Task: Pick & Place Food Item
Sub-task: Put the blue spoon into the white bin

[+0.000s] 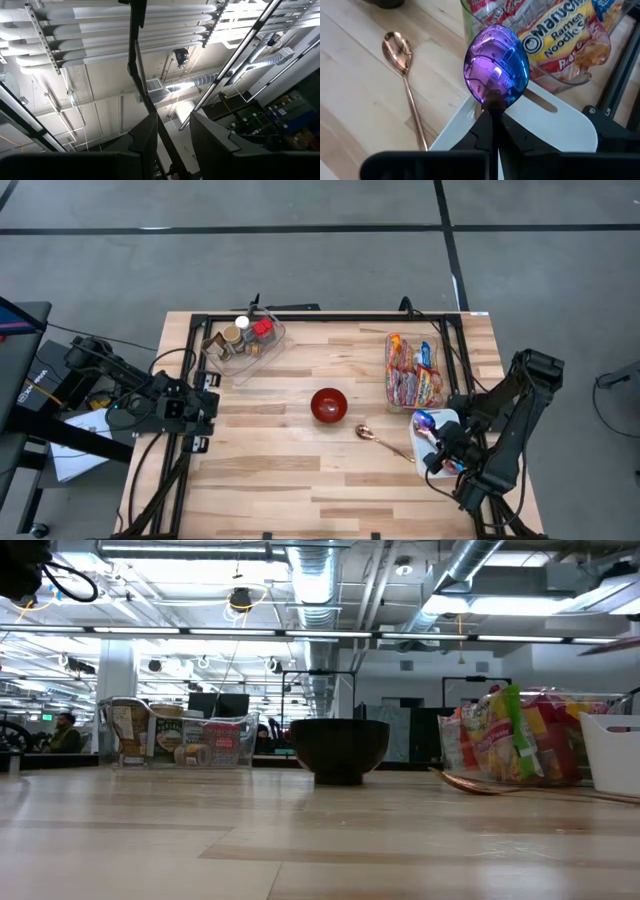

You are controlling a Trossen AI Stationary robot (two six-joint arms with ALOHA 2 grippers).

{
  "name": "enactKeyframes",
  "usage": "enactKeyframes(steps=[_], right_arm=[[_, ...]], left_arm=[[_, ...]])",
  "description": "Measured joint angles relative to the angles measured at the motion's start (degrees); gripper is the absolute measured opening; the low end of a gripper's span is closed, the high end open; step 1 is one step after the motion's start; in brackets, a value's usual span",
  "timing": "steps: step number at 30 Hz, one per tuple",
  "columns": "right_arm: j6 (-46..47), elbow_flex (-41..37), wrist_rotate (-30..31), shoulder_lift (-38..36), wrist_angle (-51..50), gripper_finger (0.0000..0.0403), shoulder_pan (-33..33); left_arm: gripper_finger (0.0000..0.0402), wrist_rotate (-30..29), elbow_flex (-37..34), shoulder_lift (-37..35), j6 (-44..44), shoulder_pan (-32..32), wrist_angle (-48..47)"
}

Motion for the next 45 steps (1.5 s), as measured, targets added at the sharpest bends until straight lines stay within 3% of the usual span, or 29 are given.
enactKeyframes(steps=[33,45], right_arm=[[-0.4,-13.5,-4.3,0.0,19.3,0.0011,2.3],[-0.9,-13.7,-4.4,0.1,19.2,0.0033,2.8]], left_arm=[[0.0108,0.0,0.0,0.0,0.0,0.0,0.0],[0.0108,0.0,0.0,0.0,0.0,0.0,0.0]])
